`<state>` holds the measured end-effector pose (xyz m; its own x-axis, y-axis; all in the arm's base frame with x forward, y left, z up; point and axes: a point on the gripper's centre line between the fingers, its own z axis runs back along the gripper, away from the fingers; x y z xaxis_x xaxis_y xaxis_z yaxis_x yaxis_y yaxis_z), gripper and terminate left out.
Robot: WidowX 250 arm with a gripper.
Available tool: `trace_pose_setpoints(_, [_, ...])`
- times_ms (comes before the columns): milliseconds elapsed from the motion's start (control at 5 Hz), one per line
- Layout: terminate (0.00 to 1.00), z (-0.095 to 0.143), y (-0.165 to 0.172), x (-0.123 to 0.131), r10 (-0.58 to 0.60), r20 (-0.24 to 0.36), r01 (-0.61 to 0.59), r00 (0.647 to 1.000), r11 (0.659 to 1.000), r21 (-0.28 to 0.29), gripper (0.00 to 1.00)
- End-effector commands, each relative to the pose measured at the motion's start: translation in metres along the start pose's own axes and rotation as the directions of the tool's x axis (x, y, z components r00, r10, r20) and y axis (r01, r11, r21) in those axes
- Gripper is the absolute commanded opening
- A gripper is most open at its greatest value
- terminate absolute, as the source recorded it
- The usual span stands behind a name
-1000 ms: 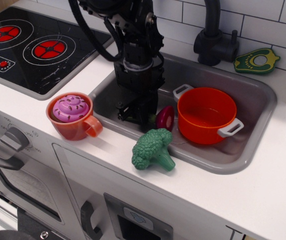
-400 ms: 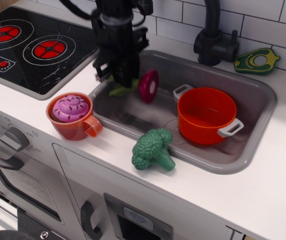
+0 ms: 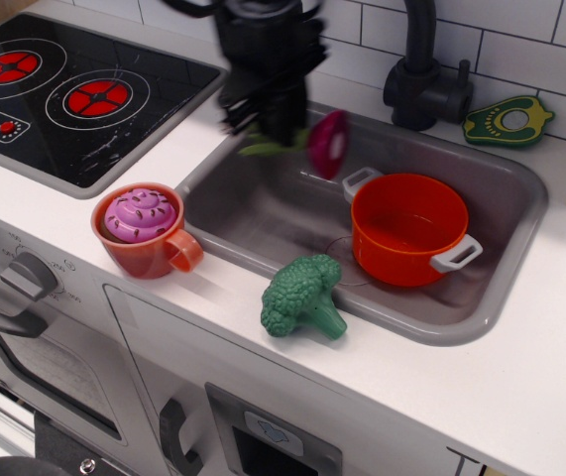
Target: Put beet in pot sink
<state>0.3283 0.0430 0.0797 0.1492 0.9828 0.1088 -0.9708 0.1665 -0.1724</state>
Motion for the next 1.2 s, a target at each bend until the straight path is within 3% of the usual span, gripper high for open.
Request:
trace_pose_setpoints(0, [0.00, -0.013, -0.029, -0.015, -0.005, 0.089, 0.008, 0.996, 0.999, -0.038, 0.00])
trace_pose_setpoints(200, [0.00, -0.025, -0.030, -0.022, -0.027, 0.138, 0.031, 0.990, 0.999, -0.025, 0.00])
trace_pose_setpoints(400, [0.00, -0.023, -0.033, -0.023, -0.014, 0.181, 0.018, 0.983, 1.000, -0.020, 1.00])
trace_pose_setpoints(800, [0.00, -0.002, -0.035, -0.021, -0.033, 0.167, 0.038, 0.985, 0.999, -0.028, 1.00])
trace_pose_setpoints(1000, [0.00, 0.015, -0.037, -0.024, -0.085, 0.185, 0.098, 0.979, 0.993, -0.061, 1.00])
